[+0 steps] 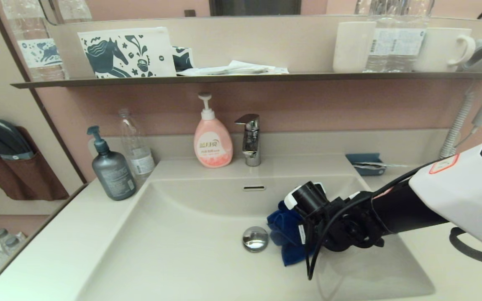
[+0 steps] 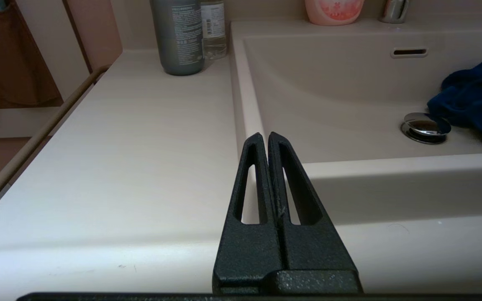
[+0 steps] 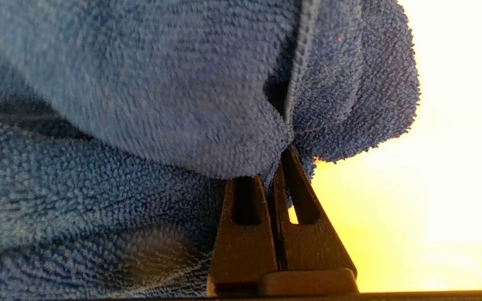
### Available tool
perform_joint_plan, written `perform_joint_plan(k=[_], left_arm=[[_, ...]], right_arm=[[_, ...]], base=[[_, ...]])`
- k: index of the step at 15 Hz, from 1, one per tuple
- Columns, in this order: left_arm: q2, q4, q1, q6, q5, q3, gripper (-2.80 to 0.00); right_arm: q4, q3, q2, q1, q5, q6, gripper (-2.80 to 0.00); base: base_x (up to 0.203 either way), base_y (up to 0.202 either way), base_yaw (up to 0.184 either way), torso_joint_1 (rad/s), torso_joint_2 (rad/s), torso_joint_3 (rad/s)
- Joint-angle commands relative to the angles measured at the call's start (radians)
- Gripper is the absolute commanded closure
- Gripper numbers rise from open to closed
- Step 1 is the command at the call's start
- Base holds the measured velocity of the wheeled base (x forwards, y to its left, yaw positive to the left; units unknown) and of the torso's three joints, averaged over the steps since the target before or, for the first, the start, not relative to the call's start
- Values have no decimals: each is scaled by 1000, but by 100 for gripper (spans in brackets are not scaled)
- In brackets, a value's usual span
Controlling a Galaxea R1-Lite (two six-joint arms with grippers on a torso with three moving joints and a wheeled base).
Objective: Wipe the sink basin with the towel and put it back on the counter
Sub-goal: Wipe the sink
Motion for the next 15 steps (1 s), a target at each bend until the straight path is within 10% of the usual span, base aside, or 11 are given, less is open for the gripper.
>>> perform_joint_plan(k=[1,8,15], left_arm=[[1,-1,1,0,0,0,0],[1,0,1,0,0,0,0],[1,-1,1,0,0,0,0]], right_arm=[[140,19,-97,-11,-1,13,0],[515,21,-190,67,181,205,0],[298,-31,14,246,325,251,0]], base=[[0,0,0,0,0,0],[0,0,0,0,0,0],[0,0,0,0,0,0]])
